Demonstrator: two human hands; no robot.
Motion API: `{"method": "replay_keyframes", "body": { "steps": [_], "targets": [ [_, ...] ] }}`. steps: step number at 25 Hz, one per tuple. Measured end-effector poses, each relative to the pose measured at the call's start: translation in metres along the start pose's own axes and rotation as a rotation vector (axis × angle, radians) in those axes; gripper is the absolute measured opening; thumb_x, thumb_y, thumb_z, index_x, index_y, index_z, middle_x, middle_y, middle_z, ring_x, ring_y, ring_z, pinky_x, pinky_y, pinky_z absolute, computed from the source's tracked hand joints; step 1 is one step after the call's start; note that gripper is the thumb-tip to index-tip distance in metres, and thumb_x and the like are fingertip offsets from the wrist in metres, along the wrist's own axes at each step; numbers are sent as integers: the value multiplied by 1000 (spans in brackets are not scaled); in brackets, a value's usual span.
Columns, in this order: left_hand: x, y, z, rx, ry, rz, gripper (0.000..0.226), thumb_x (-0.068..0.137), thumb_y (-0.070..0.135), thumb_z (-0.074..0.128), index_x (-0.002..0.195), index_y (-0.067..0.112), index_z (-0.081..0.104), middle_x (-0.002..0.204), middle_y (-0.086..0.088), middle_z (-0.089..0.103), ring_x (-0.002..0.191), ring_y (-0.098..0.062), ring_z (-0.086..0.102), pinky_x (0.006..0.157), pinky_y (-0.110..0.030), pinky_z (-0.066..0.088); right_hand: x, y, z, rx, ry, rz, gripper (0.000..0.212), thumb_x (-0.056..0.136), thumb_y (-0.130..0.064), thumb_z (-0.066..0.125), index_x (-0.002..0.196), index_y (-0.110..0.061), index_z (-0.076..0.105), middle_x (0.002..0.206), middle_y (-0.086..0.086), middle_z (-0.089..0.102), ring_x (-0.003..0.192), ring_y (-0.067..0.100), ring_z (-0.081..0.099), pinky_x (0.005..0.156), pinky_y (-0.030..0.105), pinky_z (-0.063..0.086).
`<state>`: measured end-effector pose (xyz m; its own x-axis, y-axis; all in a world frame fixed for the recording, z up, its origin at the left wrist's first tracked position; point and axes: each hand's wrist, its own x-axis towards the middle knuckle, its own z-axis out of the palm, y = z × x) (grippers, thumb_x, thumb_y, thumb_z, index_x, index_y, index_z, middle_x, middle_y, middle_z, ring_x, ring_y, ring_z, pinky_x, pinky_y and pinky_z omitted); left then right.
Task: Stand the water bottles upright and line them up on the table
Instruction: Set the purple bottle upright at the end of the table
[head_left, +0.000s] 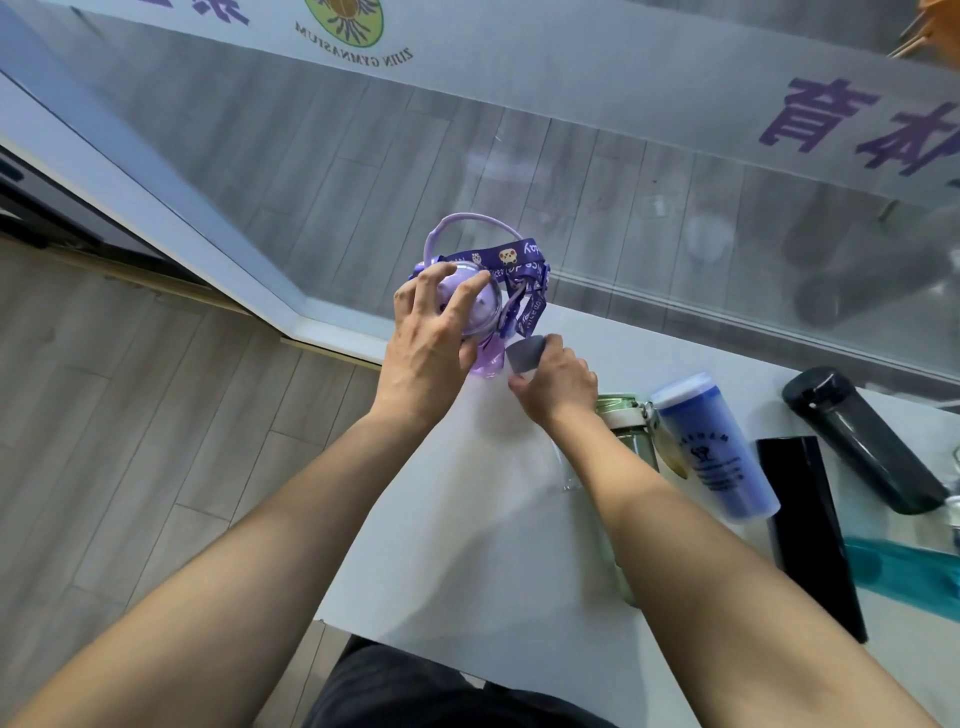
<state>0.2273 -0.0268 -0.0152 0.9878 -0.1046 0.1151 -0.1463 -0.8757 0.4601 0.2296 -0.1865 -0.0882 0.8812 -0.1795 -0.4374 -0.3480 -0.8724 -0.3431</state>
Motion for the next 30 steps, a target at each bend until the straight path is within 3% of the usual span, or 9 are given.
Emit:
{"method": "replay_keyframes", "body": {
  "steps": [3, 5, 8, 10, 13, 16, 20, 24, 30],
  "targets": [
    [5, 0, -1, 3, -2, -43, 74, 77, 10, 77, 143, 23, 47, 142, -8, 41, 124, -35, 35, 82, -45, 55, -2, 8, -22, 337, 55, 4, 53, 77, -38, 72, 122, -18, 53, 116, 4, 66, 110, 29, 60, 89, 34, 47],
    [8, 1, 0, 12, -18, -64, 78, 74, 10, 79, 144, 22, 46, 141, -8, 40, 124, -35, 35, 78, -46, 56, -8, 13, -42, 543, 114, -68, 51, 76, -32, 78, 121, -20, 56, 107, -6, 65, 100, 16, 62, 80, 26, 45],
    [11, 4, 1, -2, -24, -71, 77, 74, 10, 78, 143, 22, 46, 141, -7, 39, 124, -34, 34, 75, -45, 56, -15, 19, -64, 710, 238, -176, 55, 76, -28, 84, 122, -22, 53, 102, -24, 60, 91, -7, 60, 80, 13, 47],
    [14, 6, 3, -15, -22, -69, 76, 75, 8, 78, 142, 23, 47, 142, -7, 39, 125, -34, 34, 77, -45, 56, -16, 23, -71, 736, 282, -207, 58, 77, -27, 84, 124, -23, 51, 104, -29, 57, 95, -12, 58, 82, 11, 46],
    [17, 7, 5, -29, -18, -59, 74, 76, 6, 77, 141, 23, 47, 142, -7, 39, 125, -35, 35, 79, -46, 56, -18, 30, -73, 739, 305, -243, 60, 78, -25, 84, 126, -22, 48, 108, -30, 56, 101, -3, 61, 92, 21, 50],
    [18, 8, 6, -32, -16, -60, 74, 76, 6, 77, 141, 24, 46, 142, -6, 38, 126, -33, 34, 78, -47, 56, -20, 39, -73, 758, 332, -263, 62, 78, -23, 84, 126, -19, 45, 112, -20, 58, 105, 14, 63, 100, 35, 52],
    [16, 8, 8, -36, -8, -58, 74, 76, 6, 76, 141, 25, 45, 143, -5, 37, 126, -33, 33, 77, -48, 56, -20, 48, -72, 784, 351, -260, 62, 79, -21, 83, 127, -15, 44, 114, -11, 58, 108, 15, 62, 101, 40, 53],
    [15, 8, 8, -6, -15, -43, 74, 79, 7, 75, 143, 25, 44, 145, -5, 37, 127, -35, 33, 83, -48, 54, -17, 42, -74, 757, 345, -279, 62, 79, -22, 84, 125, -18, 44, 108, -26, 53, 101, 5, 59, 96, 37, 55],
    [5, 5, 7, 24, -41, 13, 72, 85, 9, 70, 149, 20, 40, 157, -9, 33, 142, -36, 29, 111, -48, 39, -23, 43, -69, 671, 358, -312, 58, 80, -23, 82, 125, -20, 47, 103, -21, 56, 94, -15, 54, 85, 28, 52]
  ]
}}
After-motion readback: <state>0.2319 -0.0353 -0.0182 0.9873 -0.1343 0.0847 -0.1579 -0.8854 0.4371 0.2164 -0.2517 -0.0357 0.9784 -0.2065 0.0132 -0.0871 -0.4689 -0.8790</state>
